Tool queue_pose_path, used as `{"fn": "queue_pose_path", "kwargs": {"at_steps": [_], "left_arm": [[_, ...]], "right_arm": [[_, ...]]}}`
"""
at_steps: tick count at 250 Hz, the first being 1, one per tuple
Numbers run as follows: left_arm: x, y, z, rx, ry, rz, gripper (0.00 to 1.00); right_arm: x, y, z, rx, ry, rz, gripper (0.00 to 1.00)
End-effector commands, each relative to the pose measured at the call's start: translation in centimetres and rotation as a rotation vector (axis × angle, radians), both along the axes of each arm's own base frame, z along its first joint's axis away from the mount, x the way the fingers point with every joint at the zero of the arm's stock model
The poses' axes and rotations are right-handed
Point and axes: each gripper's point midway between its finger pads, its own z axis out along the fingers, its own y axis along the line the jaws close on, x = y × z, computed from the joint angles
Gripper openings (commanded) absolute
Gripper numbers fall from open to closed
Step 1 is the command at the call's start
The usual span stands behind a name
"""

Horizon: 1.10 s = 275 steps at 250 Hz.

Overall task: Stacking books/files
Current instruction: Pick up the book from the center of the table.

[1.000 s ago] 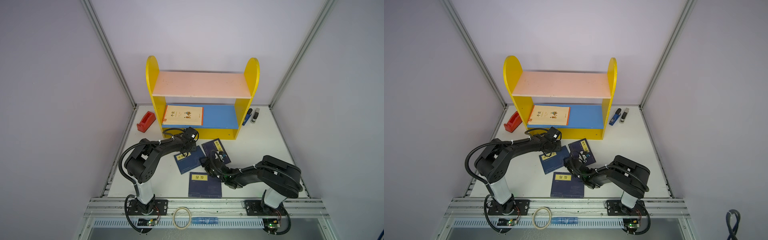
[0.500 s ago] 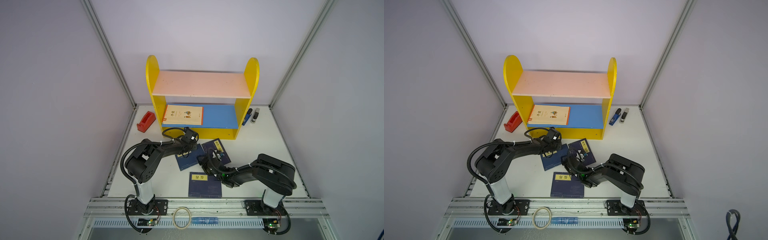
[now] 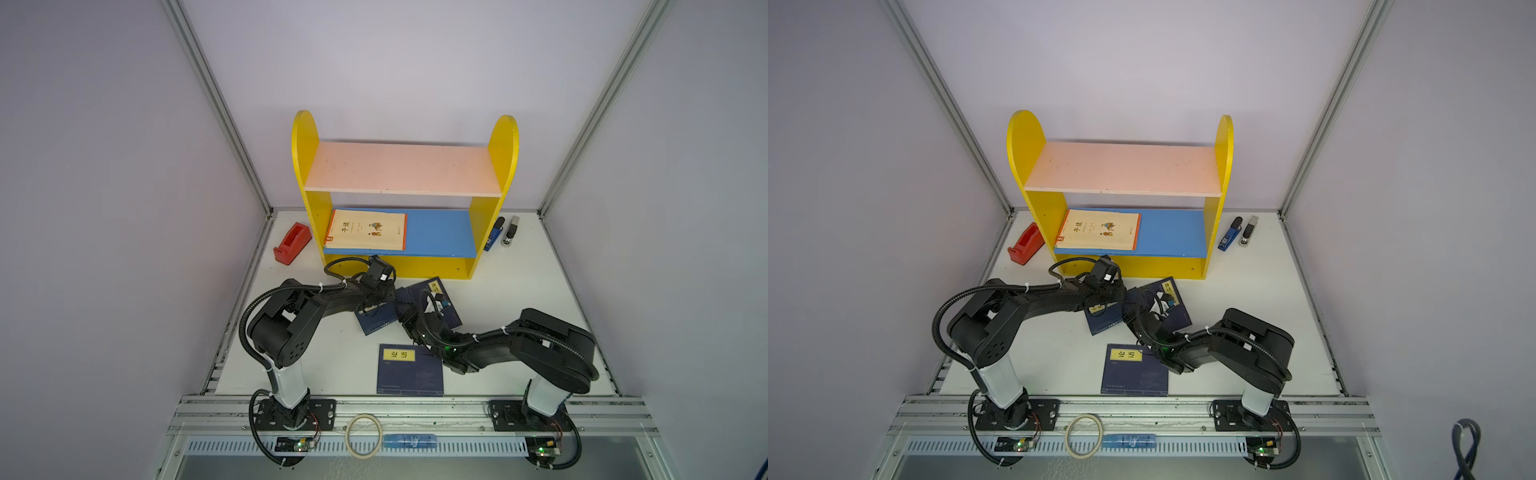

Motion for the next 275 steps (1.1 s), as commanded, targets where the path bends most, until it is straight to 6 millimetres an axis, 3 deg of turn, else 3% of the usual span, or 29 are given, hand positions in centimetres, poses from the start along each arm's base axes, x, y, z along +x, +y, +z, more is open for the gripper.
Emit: {"fn": "queue_pose_path", "kwargs": {"at_steps": [1, 39, 59, 85, 118, 168, 225, 258, 275], "left_arm": [[-4.2, 1.0, -2.7, 0.037, 0.200, -0.039, 0.40], [-4.3, 0.6, -1.9, 0.014, 0.190, -0.047, 0.40], [-4.3, 0.5, -1.5, 0.004, 0.184, -0.050, 0.40], [-4.6, 0.4, -0.8, -0.016, 0.178, -0.055, 0.40], [-5.4, 0.3, 1.9, -0.081, 0.136, -0.063, 0.43], [-7.5, 2.8, 8.9, -0.149, -0.013, -0.014, 0.61], [-11.9, 6.4, 16.5, -0.293, -0.178, 0.058, 0.80], [-14.5, 6.2, 19.4, -0.493, -0.250, 0.026, 0.89], [-15.5, 5.6, 19.8, -0.581, -0.259, -0.001, 0.93]], "right_arm": [[0.6, -0.6, 0.0, 0.036, -0.019, -0.060, 0.50], [0.7, -0.5, -1.1, 0.039, -0.006, -0.067, 0.47], [0.9, -0.2, -1.1, 0.052, -0.020, -0.062, 0.38], [1.0, 0.0, -0.7, 0.064, -0.036, -0.058, 0.20], [0.9, -0.5, 0.2, 0.070, -0.062, -0.064, 0.00], [0.7, -2.7, 3.7, 0.087, -0.163, -0.116, 0.00], [-0.1, -4.8, 8.6, 0.114, -0.288, -0.143, 0.00], [-1.5, -6.9, 8.7, 0.104, -0.308, -0.129, 0.00], [-2.2, -8.3, 8.3, 0.089, -0.306, -0.134, 0.00]]}}
